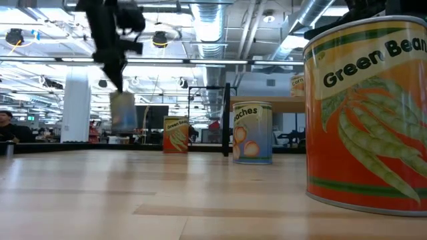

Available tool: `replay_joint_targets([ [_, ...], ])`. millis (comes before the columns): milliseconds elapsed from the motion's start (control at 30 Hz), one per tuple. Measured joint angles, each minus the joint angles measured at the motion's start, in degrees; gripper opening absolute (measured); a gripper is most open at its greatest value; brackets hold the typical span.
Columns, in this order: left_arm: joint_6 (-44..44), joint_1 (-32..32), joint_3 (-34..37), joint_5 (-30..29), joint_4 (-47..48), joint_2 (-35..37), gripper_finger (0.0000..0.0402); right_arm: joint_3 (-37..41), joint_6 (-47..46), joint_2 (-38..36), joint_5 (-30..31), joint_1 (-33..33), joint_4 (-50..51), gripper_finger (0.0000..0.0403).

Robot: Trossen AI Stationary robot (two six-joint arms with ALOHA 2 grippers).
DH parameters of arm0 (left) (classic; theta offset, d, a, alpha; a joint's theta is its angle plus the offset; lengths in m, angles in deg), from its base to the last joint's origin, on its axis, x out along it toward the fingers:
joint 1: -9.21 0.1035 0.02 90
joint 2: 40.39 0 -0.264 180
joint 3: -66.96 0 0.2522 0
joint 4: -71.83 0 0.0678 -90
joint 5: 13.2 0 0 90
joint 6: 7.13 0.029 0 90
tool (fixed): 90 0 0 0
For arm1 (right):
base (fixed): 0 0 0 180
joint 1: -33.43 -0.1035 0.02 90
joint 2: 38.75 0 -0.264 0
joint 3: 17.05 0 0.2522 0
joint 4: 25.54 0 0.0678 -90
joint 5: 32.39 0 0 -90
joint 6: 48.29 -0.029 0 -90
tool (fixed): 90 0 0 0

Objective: Pick and place cans onto a shelf
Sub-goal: Put the top canned peaches on the shelf

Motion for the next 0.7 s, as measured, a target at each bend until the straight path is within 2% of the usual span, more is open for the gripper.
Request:
replay_joint_targets([
  [200,-4.3,-5.0,-13.9,0.3,1.7,-0.7,0.0000,0.0,0.0,0.0,0.1,0.0,0.0,0.0004],
  [367,-6.6,-11.1,-25.8,3.7,-1.0,-3.4,0.0000,0.0,0.0,0.0,0.1,0.0,-0.1,0.0007],
  [533,-6.7,-17.1,-37.3,6.3,-4.9,-11.0,0.0000,0.0,0.0,0.0,0.1,0.0,-0.1,0.0004],
  [700,-3.8,-20.2,-48.5,7.5,-5.0,-23.2,0.0000,0.0,0.0,0.1,0.1,0.0,0.0,0.0007],
])
